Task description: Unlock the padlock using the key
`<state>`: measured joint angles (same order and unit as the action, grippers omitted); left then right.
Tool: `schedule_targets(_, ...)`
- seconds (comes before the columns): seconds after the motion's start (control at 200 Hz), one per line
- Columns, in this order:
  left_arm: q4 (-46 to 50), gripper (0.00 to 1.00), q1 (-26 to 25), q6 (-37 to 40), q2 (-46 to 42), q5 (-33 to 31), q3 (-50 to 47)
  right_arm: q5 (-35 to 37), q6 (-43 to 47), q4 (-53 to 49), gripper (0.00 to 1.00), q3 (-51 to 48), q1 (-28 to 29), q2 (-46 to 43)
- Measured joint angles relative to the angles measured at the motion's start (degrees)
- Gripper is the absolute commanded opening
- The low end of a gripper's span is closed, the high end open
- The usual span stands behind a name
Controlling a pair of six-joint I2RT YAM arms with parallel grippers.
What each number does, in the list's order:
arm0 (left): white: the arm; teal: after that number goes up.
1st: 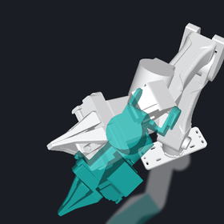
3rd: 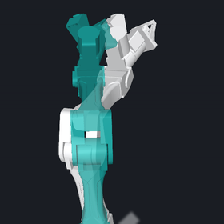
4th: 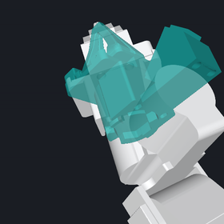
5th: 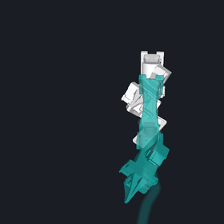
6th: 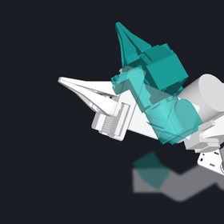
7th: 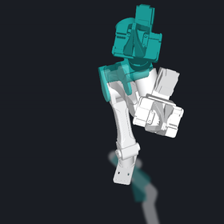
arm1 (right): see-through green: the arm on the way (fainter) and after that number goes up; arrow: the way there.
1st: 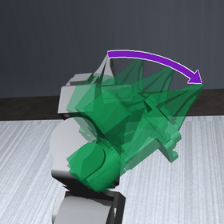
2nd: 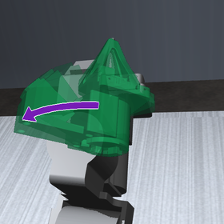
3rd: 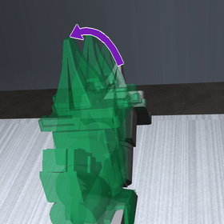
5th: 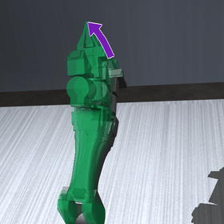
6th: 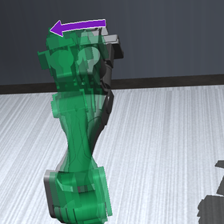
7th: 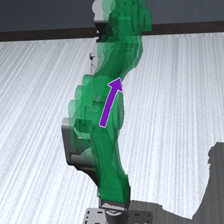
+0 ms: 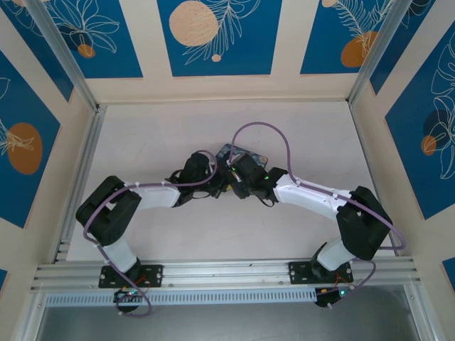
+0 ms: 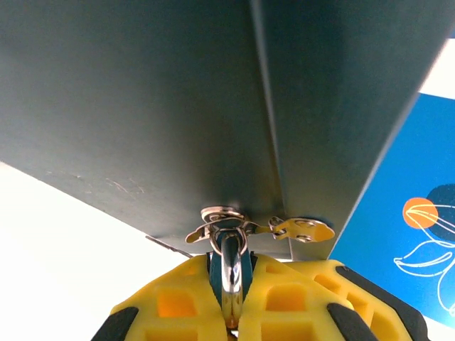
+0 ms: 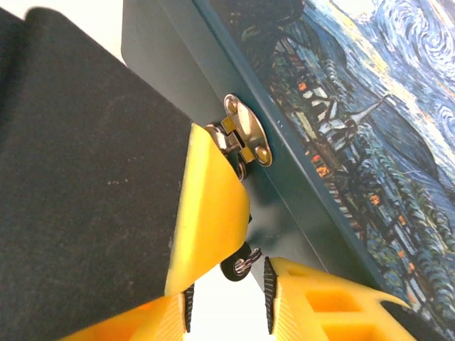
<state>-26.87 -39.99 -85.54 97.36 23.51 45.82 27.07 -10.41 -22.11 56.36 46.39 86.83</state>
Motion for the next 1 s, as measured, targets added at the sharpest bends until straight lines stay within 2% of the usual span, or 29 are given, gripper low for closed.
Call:
schedule_targets(0.125, 0.52, 0.0, 0.24, -0.02, 0.0, -0.55, 0.22, 2.29, 1.49, 0.46, 0.21, 0.66, 0.5, 1.53)
schedule_targets(0.435, 1.2, 0.0, 0.72, 0.0, 0.28, -2.25, 0.63, 6.03, 2.89, 3.5, 0.21, 0.83, 1.2, 4.07)
schedule_targets(0.485, 1.22, 0.0, 0.85, 0.0, 0.35, -2.62, 0.63, 6.45, 3.04, 4.22, 0.18, 0.83, 1.29, 4.52)
schedule_targets(0.625, 0.81, 0.0, 1.05, -0.13, 0.66, -3.39, 0.66, 6.58, 3.08, 5.55, 0.0, 0.94, 1.38, 5.31)
schedule_targets(0.78, 0.72, 0.0, 1.09, -1.05, 0.85, -3.72, 0.66, 5.05, 1.4, 5.14, 0.0, 1.46, 0.74, 5.55)
schedule_targets(0.82, 0.76, 0.0, 1.09, -1.11, 0.85, -3.76, 0.63, 4.04, 0.9, 4.85, 0.09, 1.62, 0.42, 5.53)
schedule_targets(0.885, 0.83, 0.0, 1.09, -1.14, 0.85, -3.82, 0.63, 1.42, -0.28, 4.28, 0.31, 1.73, -0.48, 5.25)
schedule_targets(1.0, -0.55, 0.0, 1.07, -1.14, 0.85, -3.56, 0.63, -2.58, -3.52, 2.03, 0.41, 1.73, -2.32, 3.13)
